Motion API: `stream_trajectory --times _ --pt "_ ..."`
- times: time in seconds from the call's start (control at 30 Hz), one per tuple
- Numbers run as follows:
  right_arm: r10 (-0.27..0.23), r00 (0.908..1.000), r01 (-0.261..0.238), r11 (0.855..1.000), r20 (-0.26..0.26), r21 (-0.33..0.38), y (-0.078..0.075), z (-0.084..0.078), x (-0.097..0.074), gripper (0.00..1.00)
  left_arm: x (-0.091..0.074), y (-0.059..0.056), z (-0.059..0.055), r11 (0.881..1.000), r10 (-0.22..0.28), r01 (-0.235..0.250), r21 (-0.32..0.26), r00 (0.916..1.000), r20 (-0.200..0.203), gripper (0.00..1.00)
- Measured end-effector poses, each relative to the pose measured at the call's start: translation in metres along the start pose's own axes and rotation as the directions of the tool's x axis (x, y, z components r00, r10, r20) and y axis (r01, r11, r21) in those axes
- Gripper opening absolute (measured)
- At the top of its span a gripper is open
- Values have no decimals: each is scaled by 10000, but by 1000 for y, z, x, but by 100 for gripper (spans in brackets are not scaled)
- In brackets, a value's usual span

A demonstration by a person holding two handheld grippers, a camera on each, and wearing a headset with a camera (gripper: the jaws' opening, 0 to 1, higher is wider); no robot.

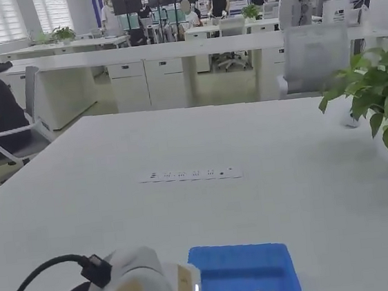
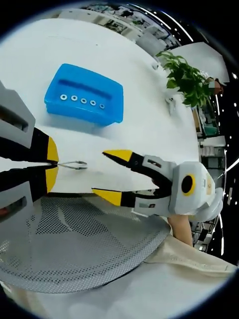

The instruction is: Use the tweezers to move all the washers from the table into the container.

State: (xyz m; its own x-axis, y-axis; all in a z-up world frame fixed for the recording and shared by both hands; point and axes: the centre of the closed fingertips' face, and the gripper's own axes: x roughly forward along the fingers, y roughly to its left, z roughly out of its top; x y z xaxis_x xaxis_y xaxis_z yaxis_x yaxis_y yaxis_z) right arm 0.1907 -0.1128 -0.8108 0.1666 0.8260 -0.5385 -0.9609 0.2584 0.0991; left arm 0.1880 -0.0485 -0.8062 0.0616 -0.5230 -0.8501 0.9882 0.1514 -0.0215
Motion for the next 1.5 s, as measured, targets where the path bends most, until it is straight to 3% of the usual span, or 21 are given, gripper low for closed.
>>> stream_trajectory --times 0.13,0.2,0.3,0.43,0.57,0.6,0.63,0.77,0.83,0.87,0.9,0.97,1.13,1.4,1.5 --pt "-1039 9932 1016 9938 520 460 -14 7 -19 46 5 -1 -10 10000 -76 76 -2 9997 -240 0" --pt "-1651 9822 1593 9849 900 677 -23 14 -29 50 10 0 -18 9999 -132 131 -27 9986 -517 0" --pt "-2532 9551 2366 9644 1541 1184 -31 24 -44 56 14 2 -24 9999 -171 170 -15 9971 -741 0" --pt "-3101 9331 2870 9473 1822 1424 -29 27 -53 62 21 4 -35 9994 -235 265 214 9913 -1292 0" --pt "-3314 9305 3143 9411 1560 1248 -24 18 -53 63 28 5 -41 9987 -351 406 304 9863 -1611 0" --pt "-3423 9289 3361 9395 1415 667 -24 14 -53 62 30 4 -42 9985 -423 475 277 9854 -1649 0" --pt "-3463 9282 3424 9381 1360 515 -24 13 -53 60 32 4 -43 9984 -467 516 246 9847 -1679 0" --pt "-3356 9318 3363 9415 1384 190 -14 13 -48 64 37 2 -48 9970 -576 670 392 9771 -2050 0" --pt "-3464 9291 3536 9346 1295 -374 -15 12 -48 64 39 1 -49 9965 -583 700 458 9740 -2190 0" --pt "-3626 9245 3729 9241 1173 -829 -18 8 -49 64 40 0 -49 9963 -559 692 519 9730 -2239 0" --pt "-3654 9258 3741 9222 966 -975 -18 4 -48 64 41 0 -49 9962 -541 682 544 9723 -2272 0" --pt "-3654 9259 3725 9253 963 -713 -19 4 -48 66 42 -1 -49 9962 -518 669 566 9705 -2354 0" --pt "-3906 9140 3978 9160 1098 -526 -24 5 -53 70 44 -2 -53 9943 -490 730 784 9608 -2728 0" --pt "-3887 9159 3942 9181 1005 -416 -26 2 -52 71 47 1 -59 9905 -387 800 1118 9426 -3318 0" --pt "-3893 9156 3945 9182 1009 -371 -26 2 -52 73 47 2 -61 9874 -293 834 1342 9314 -3628 0"
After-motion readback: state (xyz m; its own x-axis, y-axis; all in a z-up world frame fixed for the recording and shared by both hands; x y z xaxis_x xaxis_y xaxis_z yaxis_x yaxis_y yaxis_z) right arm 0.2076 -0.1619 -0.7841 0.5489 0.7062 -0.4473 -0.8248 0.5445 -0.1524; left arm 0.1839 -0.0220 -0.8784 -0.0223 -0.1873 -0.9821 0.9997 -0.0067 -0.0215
